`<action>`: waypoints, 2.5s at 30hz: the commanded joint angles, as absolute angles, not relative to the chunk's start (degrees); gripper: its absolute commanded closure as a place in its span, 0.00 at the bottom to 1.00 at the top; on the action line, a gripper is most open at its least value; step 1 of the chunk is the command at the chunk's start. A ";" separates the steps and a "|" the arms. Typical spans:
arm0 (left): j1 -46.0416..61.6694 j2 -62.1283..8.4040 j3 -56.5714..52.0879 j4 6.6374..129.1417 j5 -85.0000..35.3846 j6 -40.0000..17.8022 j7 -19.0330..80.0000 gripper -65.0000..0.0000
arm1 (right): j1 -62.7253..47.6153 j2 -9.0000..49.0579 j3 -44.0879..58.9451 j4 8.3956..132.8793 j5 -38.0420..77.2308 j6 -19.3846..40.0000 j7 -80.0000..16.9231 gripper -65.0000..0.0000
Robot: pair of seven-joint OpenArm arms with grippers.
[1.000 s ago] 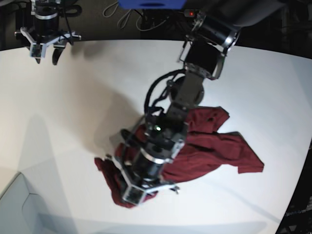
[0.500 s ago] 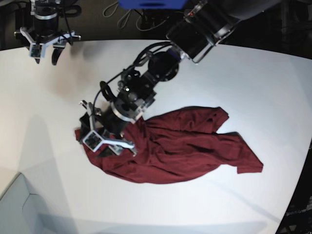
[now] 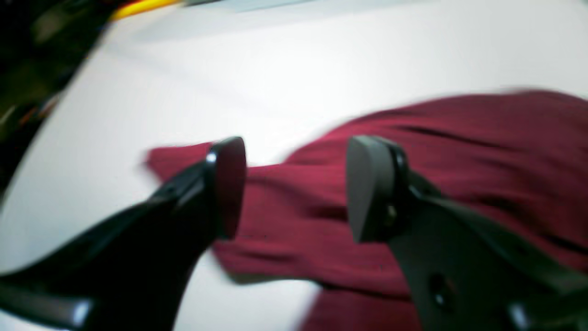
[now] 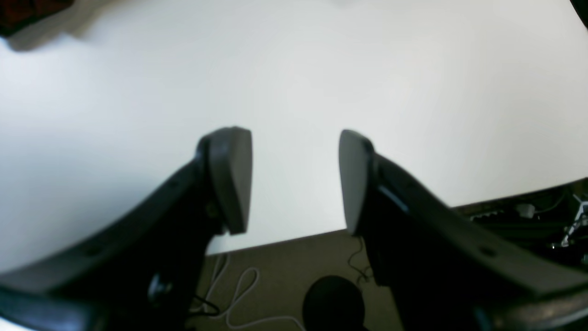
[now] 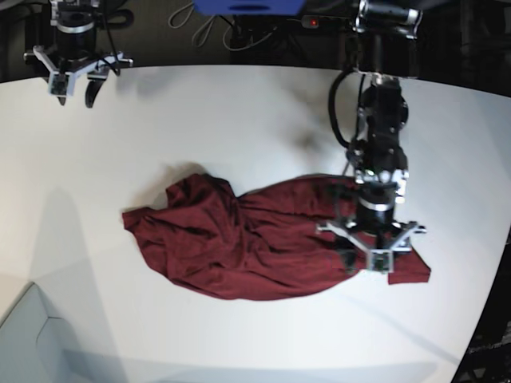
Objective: Layout the t-shirt on the table in an organized manner, then fold the t-shirt properly
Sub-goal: 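Lay the shirt flat with the left gripper, sweeping it across the table, then move the right gripper down and grasp the shirt's opposite end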
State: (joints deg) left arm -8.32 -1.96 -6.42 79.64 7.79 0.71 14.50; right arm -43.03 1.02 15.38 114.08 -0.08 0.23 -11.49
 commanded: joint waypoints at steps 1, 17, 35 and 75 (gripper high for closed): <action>-11.03 -1.80 -8.84 78.20 7.69 0.31 13.49 0.48 | -43.56 1.19 15.52 115.03 -0.31 0.31 -10.15 0.53; -21.85 -3.30 -21.58 50.77 7.69 0.22 13.49 0.61 | -43.65 1.19 15.52 114.24 -0.31 0.31 -10.15 0.53; -6.20 -0.84 -23.52 96.40 1.54 0.13 13.93 1.00 | -43.38 -0.48 13.85 114.24 -0.22 0.31 -10.15 0.53; 17.63 -13.32 -34.15 90.07 -33.89 0.31 14.02 0.45 | -12.62 7.69 -7.25 113.80 -0.31 13.67 -27.91 0.31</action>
State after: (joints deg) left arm 17.50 -12.93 -33.82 89.06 -33.47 0.08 15.11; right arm -13.23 7.62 -7.27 112.81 -0.67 13.39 -29.04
